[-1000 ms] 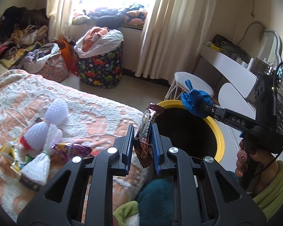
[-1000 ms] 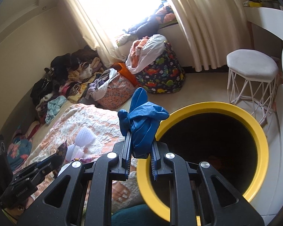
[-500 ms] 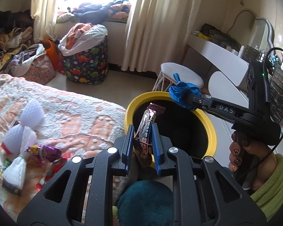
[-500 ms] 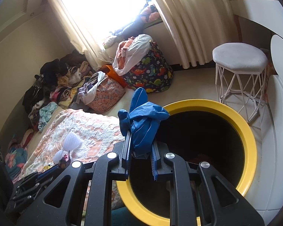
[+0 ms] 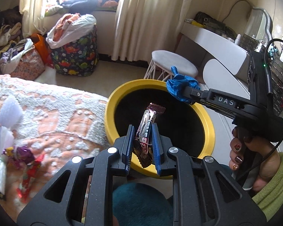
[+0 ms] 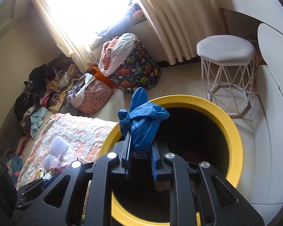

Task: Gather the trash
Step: 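Carry the wrapper and blue glove over the trash bin, then open both tools to drop the wrapper and glove into the bin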

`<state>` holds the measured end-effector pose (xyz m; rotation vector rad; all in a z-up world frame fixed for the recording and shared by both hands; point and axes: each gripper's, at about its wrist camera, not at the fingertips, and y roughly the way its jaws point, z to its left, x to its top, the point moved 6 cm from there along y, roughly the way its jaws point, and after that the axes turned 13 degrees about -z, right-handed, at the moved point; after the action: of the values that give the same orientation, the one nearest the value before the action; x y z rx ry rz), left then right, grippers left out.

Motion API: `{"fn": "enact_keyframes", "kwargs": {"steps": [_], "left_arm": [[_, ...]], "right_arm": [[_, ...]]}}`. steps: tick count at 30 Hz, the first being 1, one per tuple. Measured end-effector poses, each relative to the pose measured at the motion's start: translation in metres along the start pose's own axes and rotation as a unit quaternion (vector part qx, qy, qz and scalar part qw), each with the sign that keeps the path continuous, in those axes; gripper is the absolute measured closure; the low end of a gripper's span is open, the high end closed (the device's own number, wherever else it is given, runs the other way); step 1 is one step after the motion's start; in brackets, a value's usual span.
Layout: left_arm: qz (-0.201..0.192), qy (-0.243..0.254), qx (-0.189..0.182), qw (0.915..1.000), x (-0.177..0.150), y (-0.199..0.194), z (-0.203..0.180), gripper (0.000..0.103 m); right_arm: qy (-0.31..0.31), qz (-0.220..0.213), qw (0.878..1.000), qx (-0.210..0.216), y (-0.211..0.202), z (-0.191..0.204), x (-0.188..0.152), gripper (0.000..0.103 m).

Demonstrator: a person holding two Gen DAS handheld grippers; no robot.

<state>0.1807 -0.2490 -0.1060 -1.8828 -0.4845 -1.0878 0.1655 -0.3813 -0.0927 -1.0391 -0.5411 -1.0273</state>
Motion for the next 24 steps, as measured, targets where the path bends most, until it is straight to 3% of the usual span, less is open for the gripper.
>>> {"fn": "enact_keyframes", "kwargs": {"steps": [18, 22, 24], "left_arm": [[0.040, 0.022, -0.001, 0.9990, -0.013, 0.050, -0.006, 0.089], [0.039, 0.023, -0.003, 0.9990, -0.012, 0.057, -0.005, 0.089], [0.038, 0.023, -0.002, 0.9990, -0.012, 0.057, -0.003, 0.081]], "right_arm": [[0.028, 0.015, 0.999, -0.034, 0.008, -0.029, -0.006, 0.083], [0.031, 0.018, 0.999, -0.035, 0.010, -0.032, -0.007, 0.073], [0.031, 0.019, 0.999, -0.037, 0.011, -0.033, -0.007, 0.065]]}}
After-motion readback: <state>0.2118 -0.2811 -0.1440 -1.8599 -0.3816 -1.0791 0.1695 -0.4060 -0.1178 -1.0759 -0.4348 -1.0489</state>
